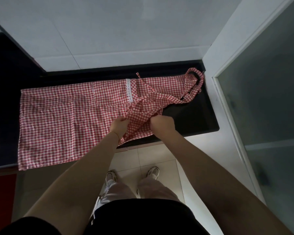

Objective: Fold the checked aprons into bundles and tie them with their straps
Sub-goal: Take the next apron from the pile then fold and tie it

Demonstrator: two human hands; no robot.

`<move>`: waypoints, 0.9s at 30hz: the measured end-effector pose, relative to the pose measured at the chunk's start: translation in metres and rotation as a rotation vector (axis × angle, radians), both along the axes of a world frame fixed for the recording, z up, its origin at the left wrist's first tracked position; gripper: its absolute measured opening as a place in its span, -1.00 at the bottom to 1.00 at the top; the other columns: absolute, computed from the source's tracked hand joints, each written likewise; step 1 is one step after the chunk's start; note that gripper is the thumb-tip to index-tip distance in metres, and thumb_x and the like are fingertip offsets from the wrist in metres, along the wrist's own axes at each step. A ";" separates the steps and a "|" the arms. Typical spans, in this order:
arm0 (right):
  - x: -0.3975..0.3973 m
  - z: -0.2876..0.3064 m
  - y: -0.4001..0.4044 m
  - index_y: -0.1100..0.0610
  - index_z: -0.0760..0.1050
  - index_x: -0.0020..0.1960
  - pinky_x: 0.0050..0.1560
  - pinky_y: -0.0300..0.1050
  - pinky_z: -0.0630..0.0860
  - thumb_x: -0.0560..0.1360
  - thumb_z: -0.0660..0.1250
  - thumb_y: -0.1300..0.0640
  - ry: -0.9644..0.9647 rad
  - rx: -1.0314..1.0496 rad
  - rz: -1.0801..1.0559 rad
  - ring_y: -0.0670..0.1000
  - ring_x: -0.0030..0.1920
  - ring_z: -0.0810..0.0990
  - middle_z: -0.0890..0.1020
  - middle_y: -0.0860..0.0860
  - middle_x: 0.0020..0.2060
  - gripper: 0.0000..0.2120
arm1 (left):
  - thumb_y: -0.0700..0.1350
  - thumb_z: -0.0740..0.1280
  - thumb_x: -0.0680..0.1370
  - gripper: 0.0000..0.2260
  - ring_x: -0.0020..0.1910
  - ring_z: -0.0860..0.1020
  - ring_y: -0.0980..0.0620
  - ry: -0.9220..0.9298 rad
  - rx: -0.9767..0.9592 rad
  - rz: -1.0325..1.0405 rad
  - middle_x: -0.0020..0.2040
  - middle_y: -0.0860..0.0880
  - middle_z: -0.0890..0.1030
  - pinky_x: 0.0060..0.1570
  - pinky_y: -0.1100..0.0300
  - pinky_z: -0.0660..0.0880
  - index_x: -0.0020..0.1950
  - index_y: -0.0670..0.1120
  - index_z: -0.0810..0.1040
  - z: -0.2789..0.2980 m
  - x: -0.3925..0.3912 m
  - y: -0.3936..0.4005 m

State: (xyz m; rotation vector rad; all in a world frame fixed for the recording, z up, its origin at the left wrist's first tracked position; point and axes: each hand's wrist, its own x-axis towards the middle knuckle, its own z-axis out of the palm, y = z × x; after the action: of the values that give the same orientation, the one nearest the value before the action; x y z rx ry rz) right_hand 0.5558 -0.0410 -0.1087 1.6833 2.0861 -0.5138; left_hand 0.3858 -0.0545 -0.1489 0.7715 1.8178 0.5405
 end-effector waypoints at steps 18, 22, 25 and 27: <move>0.025 -0.017 -0.003 0.13 0.50 0.31 0.27 0.06 0.40 0.59 0.23 0.19 0.161 0.176 0.271 0.11 0.25 0.47 0.53 0.05 0.24 -0.69 | -0.02 0.27 0.55 -0.49 0.47 0.19 -0.23 0.707 0.055 -0.384 0.50 -0.12 0.22 0.39 -0.27 0.25 0.49 0.10 0.24 0.007 0.006 0.000; 0.037 -0.026 0.002 0.08 0.49 0.16 0.21 -0.01 0.38 0.61 0.23 0.07 -0.047 0.309 0.221 0.08 0.10 0.58 0.61 0.02 0.07 -0.82 | 0.15 0.31 0.56 -0.27 0.58 -0.15 -0.26 0.704 -0.083 -0.567 0.62 -0.07 -0.15 0.45 -0.37 0.04 0.60 0.16 -0.04 0.000 0.002 -0.002; 0.066 -0.018 0.007 0.14 0.50 0.16 0.00 -0.13 0.45 0.62 0.22 0.04 -0.157 0.246 -0.087 0.07 0.04 0.62 0.62 0.01 0.01 -0.78 | 0.24 0.36 0.50 -0.14 0.57 -0.20 -0.29 0.699 -0.114 -0.584 0.62 -0.10 -0.21 0.45 -0.37 0.01 0.61 0.11 -0.10 -0.001 0.000 -0.001; 0.094 -0.014 0.011 0.15 0.52 0.25 0.00 -0.13 0.52 0.62 0.23 0.05 -0.217 0.103 -0.310 0.10 0.12 0.61 0.61 0.05 0.11 -0.72 | 0.26 0.39 0.47 -0.08 0.56 -0.23 -0.30 0.690 -0.143 -0.593 0.61 -0.11 -0.23 0.44 -0.37 0.00 0.61 0.08 -0.13 0.000 0.001 0.001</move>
State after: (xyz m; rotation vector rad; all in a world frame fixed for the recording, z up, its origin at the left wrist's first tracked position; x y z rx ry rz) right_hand 0.6501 -0.0299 -0.1230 2.0373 1.7353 -0.3007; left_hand 0.3866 -0.0531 -0.1485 1.4456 2.0588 -0.2819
